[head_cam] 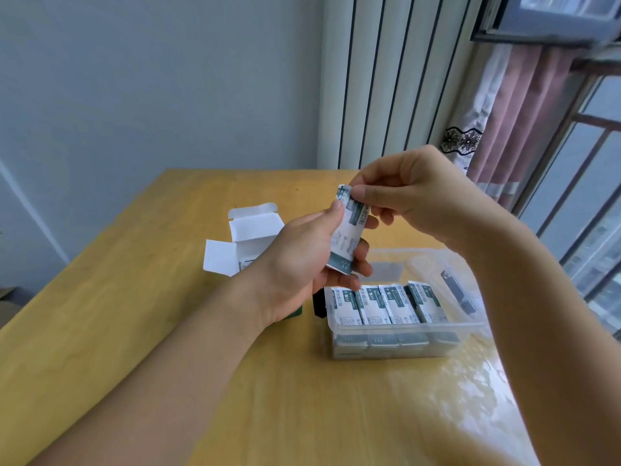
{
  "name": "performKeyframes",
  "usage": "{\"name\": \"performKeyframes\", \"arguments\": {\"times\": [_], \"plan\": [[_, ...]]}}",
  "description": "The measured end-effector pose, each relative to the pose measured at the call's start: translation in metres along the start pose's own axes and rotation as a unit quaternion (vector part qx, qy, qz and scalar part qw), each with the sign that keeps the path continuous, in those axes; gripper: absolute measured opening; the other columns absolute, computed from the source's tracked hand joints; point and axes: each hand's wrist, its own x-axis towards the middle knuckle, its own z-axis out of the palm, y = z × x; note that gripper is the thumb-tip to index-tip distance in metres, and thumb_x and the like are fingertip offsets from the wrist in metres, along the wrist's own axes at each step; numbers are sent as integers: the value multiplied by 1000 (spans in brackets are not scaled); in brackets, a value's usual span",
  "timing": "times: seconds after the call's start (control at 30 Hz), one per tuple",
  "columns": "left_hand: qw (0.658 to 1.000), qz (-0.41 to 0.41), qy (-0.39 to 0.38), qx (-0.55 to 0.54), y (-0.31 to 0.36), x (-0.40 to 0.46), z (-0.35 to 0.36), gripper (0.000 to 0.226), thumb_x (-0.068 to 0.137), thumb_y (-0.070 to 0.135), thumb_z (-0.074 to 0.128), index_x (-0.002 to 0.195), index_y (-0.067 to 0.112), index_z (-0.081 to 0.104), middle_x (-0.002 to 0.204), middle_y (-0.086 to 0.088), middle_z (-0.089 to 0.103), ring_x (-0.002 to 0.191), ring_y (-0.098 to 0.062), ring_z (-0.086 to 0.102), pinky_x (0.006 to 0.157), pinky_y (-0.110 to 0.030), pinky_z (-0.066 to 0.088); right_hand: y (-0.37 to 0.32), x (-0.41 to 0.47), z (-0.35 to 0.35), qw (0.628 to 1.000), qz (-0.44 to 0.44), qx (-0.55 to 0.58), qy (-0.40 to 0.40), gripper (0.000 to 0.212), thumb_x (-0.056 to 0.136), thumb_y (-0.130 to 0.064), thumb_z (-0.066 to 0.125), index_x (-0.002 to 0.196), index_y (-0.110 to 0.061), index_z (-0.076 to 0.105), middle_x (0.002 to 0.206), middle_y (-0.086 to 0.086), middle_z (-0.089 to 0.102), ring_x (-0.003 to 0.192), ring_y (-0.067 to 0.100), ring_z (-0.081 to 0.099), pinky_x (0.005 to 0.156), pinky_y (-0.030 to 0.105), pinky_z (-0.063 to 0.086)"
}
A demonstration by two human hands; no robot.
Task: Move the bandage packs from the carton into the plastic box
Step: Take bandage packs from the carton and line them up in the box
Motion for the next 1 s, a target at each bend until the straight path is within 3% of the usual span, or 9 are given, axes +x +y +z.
{"name": "performKeyframes", "arguments": {"times": [0.1,0.17,0.27,0.33,0.43,0.53,0.67,0.87,1.0], "plan": [[995,-30,-28,91,1,-3,0,53,105,50,30,125,11,59,91,-17,72,87,-30,74,74,-39,63,6,-1,-7,1000,12,16,-13,7,90,-4,70,84,-4,73,63,7,65,51,12,52,49,19,44],[965,-4,-26,261,7,-5,-9,49,102,55,33,129,23,57,107,-8,74,92,-21,75,80,-39,63,10,-1,-16,999,30,22,-2,6,89,-3,70,84,-3,73,63,8,63,51,11,51,48,19,44],[904,80,-1,420,23,-12,-25,32,101,46,44,115,24,64,93,0,68,69,-18,71,54,-30,58,21,-1,-27,995,81,-42,-38,6,86,-11,75,80,-12,78,65,7,68,58,13,55,55,26,48],[879,82,-5,469,31,-17,-32,25,100,43,50,103,26,68,81,3,67,57,-15,66,46,-26,51,28,0,-24,980,121,-122,-100,5,85,-18,77,81,-19,80,69,3,73,64,15,60,62,29,51],[862,38,-48,504,34,-22,-35,21,98,44,52,98,32,69,79,9,68,58,-14,66,47,-26,53,31,0,-8,955,150,-172,-190,6,89,-17,74,86,-20,79,71,-2,75,65,8,63,61,24,51],[853,19,-65,517,27,-18,-35,23,100,44,49,100,31,68,80,9,68,59,-11,65,49,-27,55,29,0,8,943,158,-184,-228,9,90,-17,72,85,-22,77,70,-5,74,66,7,63,61,21,51],[847,3,-75,527,22,-13,-36,24,102,42,47,102,29,68,84,4,68,57,-10,62,49,-27,55,31,1,21,938,178,-181,-237,10,92,-17,70,85,-21,75,78,0,75,71,11,67,62,21,52],[845,-11,-80,528,19,-11,-39,25,102,43,48,102,28,67,84,3,68,57,-11,59,49,-25,53,32,1,24,932,204,-184,-237,9,91,-14,71,85,-19,74,77,4,77,77,18,76,83,35,61],[841,-8,-80,536,20,-10,-40,25,102,44,47,102,30,67,82,5,68,57,-13,61,48,-24,53,29,0,30,924,211,-207,-243,6,89,-12,73,90,-18,72,82,8,78,76,19,77,83,38,62]]}}
